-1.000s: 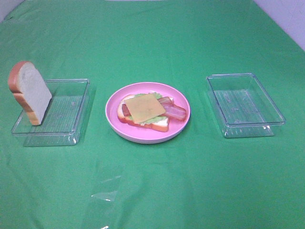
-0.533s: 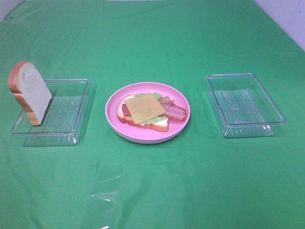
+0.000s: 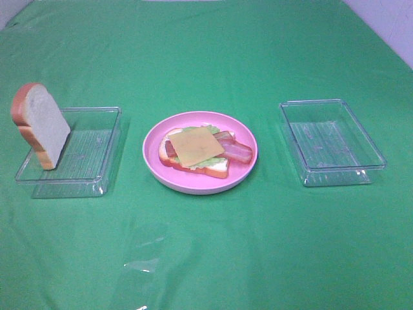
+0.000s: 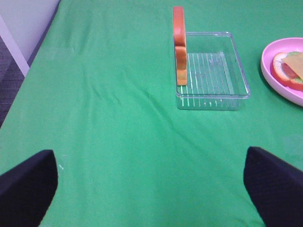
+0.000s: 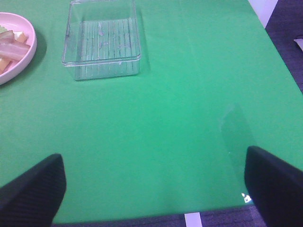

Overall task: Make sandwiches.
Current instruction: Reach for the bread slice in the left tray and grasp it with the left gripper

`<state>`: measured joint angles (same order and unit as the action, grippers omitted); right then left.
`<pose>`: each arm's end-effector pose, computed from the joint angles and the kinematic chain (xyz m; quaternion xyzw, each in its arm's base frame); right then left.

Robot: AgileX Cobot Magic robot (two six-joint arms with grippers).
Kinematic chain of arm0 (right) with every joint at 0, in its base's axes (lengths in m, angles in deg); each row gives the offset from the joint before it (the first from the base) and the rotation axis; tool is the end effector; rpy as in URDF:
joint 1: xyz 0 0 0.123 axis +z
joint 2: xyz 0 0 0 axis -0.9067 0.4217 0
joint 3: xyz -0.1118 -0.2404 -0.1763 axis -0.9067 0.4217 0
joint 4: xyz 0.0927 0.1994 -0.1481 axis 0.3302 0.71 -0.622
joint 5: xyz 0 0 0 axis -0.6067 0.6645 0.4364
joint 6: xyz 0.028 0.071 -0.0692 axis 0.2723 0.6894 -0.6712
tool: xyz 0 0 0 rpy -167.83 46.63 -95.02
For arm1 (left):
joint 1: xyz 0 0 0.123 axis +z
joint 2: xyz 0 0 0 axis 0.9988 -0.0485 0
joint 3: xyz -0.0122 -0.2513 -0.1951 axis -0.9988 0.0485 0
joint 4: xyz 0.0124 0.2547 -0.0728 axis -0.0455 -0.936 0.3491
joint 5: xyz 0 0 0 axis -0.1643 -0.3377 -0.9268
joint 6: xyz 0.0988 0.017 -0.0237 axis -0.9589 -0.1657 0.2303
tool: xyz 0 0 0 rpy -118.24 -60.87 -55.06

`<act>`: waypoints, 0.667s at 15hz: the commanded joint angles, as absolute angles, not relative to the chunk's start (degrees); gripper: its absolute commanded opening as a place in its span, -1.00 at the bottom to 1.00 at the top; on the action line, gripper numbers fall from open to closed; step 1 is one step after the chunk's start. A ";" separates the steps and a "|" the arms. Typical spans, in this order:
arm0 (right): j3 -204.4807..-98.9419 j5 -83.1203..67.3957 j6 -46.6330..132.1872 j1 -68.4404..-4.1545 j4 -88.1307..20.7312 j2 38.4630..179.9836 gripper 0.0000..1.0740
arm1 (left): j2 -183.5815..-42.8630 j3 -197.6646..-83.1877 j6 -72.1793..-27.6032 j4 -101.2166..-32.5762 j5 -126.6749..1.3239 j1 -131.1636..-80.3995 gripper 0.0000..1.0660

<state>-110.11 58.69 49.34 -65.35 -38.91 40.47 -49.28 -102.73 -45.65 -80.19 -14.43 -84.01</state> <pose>-0.0137 -0.0080 0.2612 0.0192 0.8737 -0.0366 0.4847 -0.0093 -0.0026 0.3021 -0.0269 0.8491 0.0012 0.5275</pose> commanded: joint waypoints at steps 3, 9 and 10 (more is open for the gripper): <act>-109.89 58.34 48.88 -65.75 -38.74 38.69 0.83 | -66.98 -108.00 -43.76 -81.51 -30.25 -84.41 0.88; -109.89 58.34 48.88 -65.75 -38.74 38.69 0.83 | -106.40 -128.39 -44.68 -77.90 -26.52 -84.41 0.88; -109.89 58.34 48.88 -65.75 -38.74 38.69 0.83 | -111.73 -131.20 -45.42 -76.75 -26.35 -84.41 0.88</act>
<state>-110.11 58.69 49.34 -65.35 -38.91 40.47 -111.27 -130.74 -45.25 -77.27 -26.92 -84.01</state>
